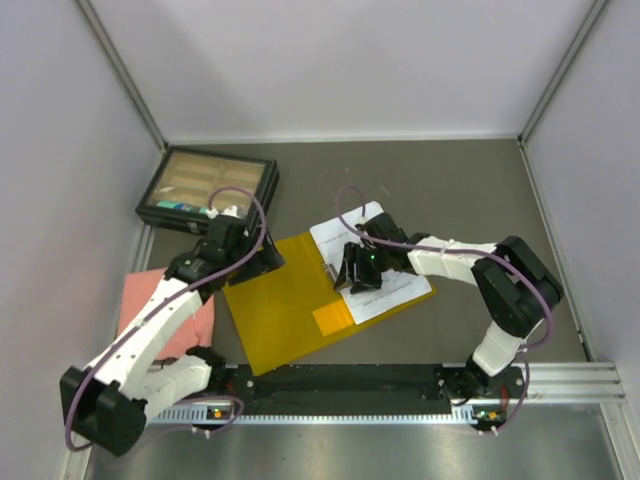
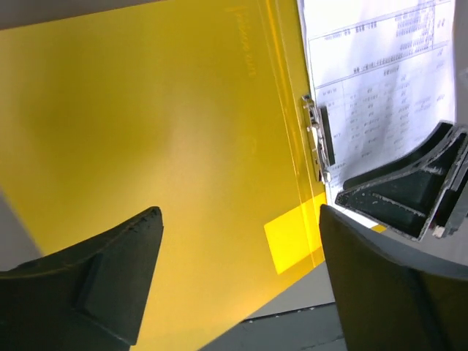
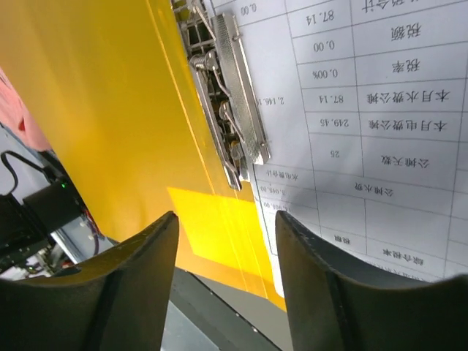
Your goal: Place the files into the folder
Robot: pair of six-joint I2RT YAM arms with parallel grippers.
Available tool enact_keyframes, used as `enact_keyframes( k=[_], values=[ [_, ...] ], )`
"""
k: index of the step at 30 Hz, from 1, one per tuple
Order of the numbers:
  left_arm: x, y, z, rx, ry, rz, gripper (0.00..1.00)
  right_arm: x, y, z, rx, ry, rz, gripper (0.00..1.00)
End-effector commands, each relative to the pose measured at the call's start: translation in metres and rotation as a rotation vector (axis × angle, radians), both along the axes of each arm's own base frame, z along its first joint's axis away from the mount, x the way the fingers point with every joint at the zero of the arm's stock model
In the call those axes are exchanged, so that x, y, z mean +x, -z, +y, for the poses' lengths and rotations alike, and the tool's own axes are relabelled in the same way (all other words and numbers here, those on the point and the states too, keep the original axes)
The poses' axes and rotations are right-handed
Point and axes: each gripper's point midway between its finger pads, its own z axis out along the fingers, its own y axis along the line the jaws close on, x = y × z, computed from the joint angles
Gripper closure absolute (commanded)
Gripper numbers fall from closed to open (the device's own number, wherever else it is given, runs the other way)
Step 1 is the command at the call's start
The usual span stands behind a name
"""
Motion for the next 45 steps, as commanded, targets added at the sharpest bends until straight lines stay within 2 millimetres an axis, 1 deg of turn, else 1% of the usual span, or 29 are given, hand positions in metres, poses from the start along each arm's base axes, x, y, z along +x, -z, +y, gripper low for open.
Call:
enact_keyframes(
  k=[1, 2, 3, 4, 5, 6, 7, 8, 9, 10, 11, 12, 13, 14, 15, 16, 17, 18, 19, 20, 23, 24, 26, 27, 28, 32, 34, 39, 45],
  values=[
    [-0.032, 0.002, 0.046, 0.094, -0.15, 0.048, 0.02, 0.012, -0.047, 0.011, 0.098, -0.077, -0.152, 0.37],
    [-0.035, 0.003, 0.053, 0.094, -0.19, 0.061, 0.02, 0.011, -0.053, 0.012, 0.108, -0.1, -0.178, 0.34],
    [-0.041, 0.003, 0.058, 0.101, -0.207, 0.078, 0.02, 0.009, -0.065, 0.012, 0.114, -0.148, -0.252, 0.32],
    [-0.043, 0.0, 0.061, 0.097, -0.224, 0.074, 0.02, 0.014, -0.071, 0.01, 0.085, -0.153, -0.315, 0.27],
    [-0.043, -0.002, 0.066, 0.099, -0.264, 0.069, 0.02, 0.0, -0.072, 0.012, 0.049, -0.208, -0.341, 0.26],
    [-0.042, -0.007, 0.069, 0.093, -0.286, 0.056, 0.02, -0.002, -0.083, 0.012, 0.031, -0.269, -0.439, 0.25],
    [-0.042, -0.013, 0.071, 0.083, -0.308, 0.035, 0.02, -0.003, -0.086, 0.012, -0.015, -0.29, -0.5, 0.24],
    [-0.04, -0.017, 0.075, 0.076, -0.343, 0.019, 0.02, -0.02, -0.088, 0.018, -0.034, -0.359, -0.544, 0.24],
    [-0.037, -0.024, 0.077, 0.07, -0.365, -0.006, 0.02, -0.027, -0.091, 0.02, -0.054, -0.428, -0.612, 0.23],
    [-0.036, -0.029, 0.08, 0.066, -0.387, -0.026, 0.02, -0.029, -0.093, 0.017, -0.097, -0.436, -0.674, 0.23],
    [-0.034, -0.033, 0.082, 0.055, -0.415, -0.04, 0.02, -0.05, -0.092, 0.026, -0.103, -0.507, -0.718, 0.23],
    [-0.032, -0.039, 0.088, 0.065, -0.451, -0.066, 0.02, -0.057, -0.093, 0.029, -0.117, -0.561, -0.785, 0.23],
    [-0.03, -0.042, 0.091, 0.06, -0.48, -0.082, 0.02, -0.057, -0.091, 0.021, -0.184, -0.551, -0.861, 0.22],
    [-0.028, -0.043, 0.094, 0.05, -0.521, -0.087, 0.02, -0.068, -0.092, 0.024, -0.196, -0.584, -0.926, 0.21],
    [-0.027, -0.043, 0.096, 0.051, -0.539, -0.094, 0.02, -0.091, -0.098, 0.038, -0.164, -0.66, -1.031, 0.19],
    [-0.026, -0.041, 0.097, 0.049, -0.551, -0.089, 0.02, -0.093, -0.089, 0.031, -0.222, -0.651, -1.087, 0.16],
    [-0.024, -0.041, 0.096, 0.036, -0.57, -0.084, 0.02, -0.098, -0.091, 0.033, -0.227, -0.649, -1.123, 0.15],
    [-0.024, -0.039, 0.095, 0.031, -0.581, -0.074, 0.02, -0.115, -0.09, 0.039, -0.21, -0.696, -1.153, 0.14],
    [-0.025, -0.035, 0.095, 0.031, -0.591, -0.055, 0.02, -0.113, -0.091, 0.039, -0.247, -0.689, -1.213, 0.11],
    [-0.026, -0.032, 0.095, 0.019, -0.61, -0.041, 0.02, -0.117, -0.085, 0.042, -0.281, -0.716, -1.238, 0.11],
    [-0.031, -0.021, 0.091, 0.008, -0.612, -0.001, 0.02, -0.133, -0.083, 0.053, -0.347, -0.775, -1.334, 0.11],
    [-0.032, -0.017, 0.09, 0.003, -0.61, 0.006, 0.02, -0.134, -0.07, 0.056, -0.406, -0.823, -1.355, 0.12],
    [-0.035, -0.017, 0.088, -0.019, -0.606, 0.005, 0.02, -0.142, -0.069, 0.063, -0.462, -0.839, -1.416, 0.14],
    [-0.035, -0.016, 0.088, -0.023, -0.603, 0.002, 0.02, -0.144, -0.057, 0.068, -0.508, -0.879, -1.439, 0.14],
    [-0.036, -0.019, 0.087, -0.035, -0.597, -0.013, 0.02, -0.144, -0.058, 0.072, -0.53, -0.868, -1.463, 0.16],
    [-0.036, -0.027, 0.087, -0.051, -0.587, -0.044, 0.02, -0.15, -0.045, 0.085, -0.589, -0.9, -1.511, 0.22],
    [-0.037, -0.03, 0.088, -0.057, -0.586, -0.055, 0.02, -0.146, -0.042, 0.091, -0.621, -0.874, -1.533, 0.22],
    [-0.042, -0.031, 0.088, -0.064, -0.582, -0.054, 0.02, -0.155, -0.031, 0.105, -0.628, -0.926, -1.565, 0.27],
    [-0.042, -0.035, 0.091, -0.073, -0.599, -0.076, 0.02, -0.149, -0.015, 0.108, -0.714, -0.931, -1.599, 0.34]
  ],
)
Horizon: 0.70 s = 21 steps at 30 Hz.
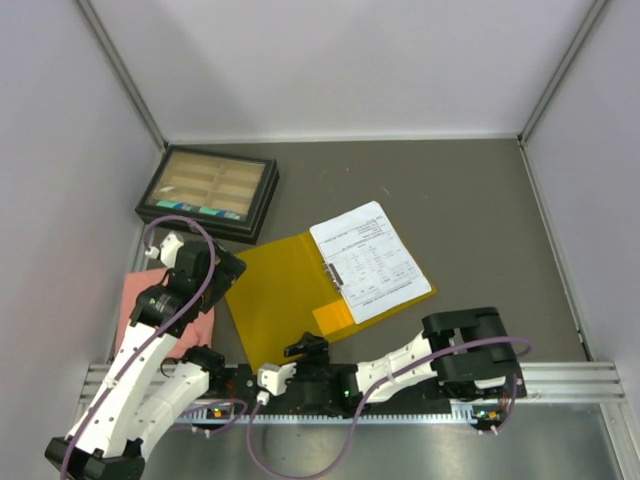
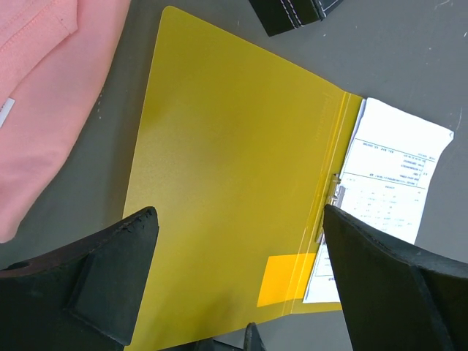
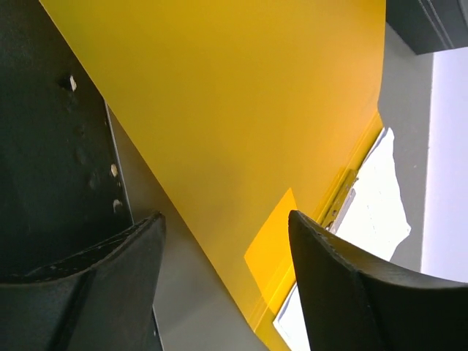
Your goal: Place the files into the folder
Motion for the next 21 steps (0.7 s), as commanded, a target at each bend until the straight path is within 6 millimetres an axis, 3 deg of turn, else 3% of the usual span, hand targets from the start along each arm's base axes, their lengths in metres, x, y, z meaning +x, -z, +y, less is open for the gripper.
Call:
enact_keyframes(
  k=[1, 5, 7, 9, 10, 13, 19, 21],
  values=[
    [0.002, -0.007, 0.002, -0.013, -0.02, -0.029, 0.02, 0.001, -0.013, 0.017, 0.067, 0.023, -0.071, 0.36],
    [0.003, -0.008, 0.0, -0.019, -0.011, -0.031, 0.02, 0.003, -0.018, 0.02, 0.111, 0.053, -0.08, 0.5],
    [0.002, -0.005, 0.0, -0.013, -0.011, -0.021, 0.02, 0.006, -0.022, 0.02, 0.133, 0.074, -0.089, 0.72],
    [0.002, -0.005, 0.001, -0.012, -0.017, -0.03, 0.02, 0.009, -0.03, 0.018, 0.163, 0.102, -0.102, 0.89],
    [0.003, -0.005, 0.001, -0.017, -0.02, -0.033, 0.02, 0.011, -0.032, 0.016, 0.171, 0.114, -0.108, 0.93],
    [0.008, -0.01, -0.001, -0.014, -0.005, -0.055, 0.03, 0.016, -0.042, 0.006, 0.215, 0.152, -0.102, 1.0],
    [0.009, -0.026, 0.006, 0.054, 0.029, -0.081, 0.03, 0.029, -0.056, -0.018, 0.324, 0.266, -0.031, 1.0],
    [0.012, -0.037, 0.003, 0.063, 0.068, -0.13, 0.03, 0.038, -0.052, -0.032, 0.317, 0.313, -0.011, 1.0]
  ],
)
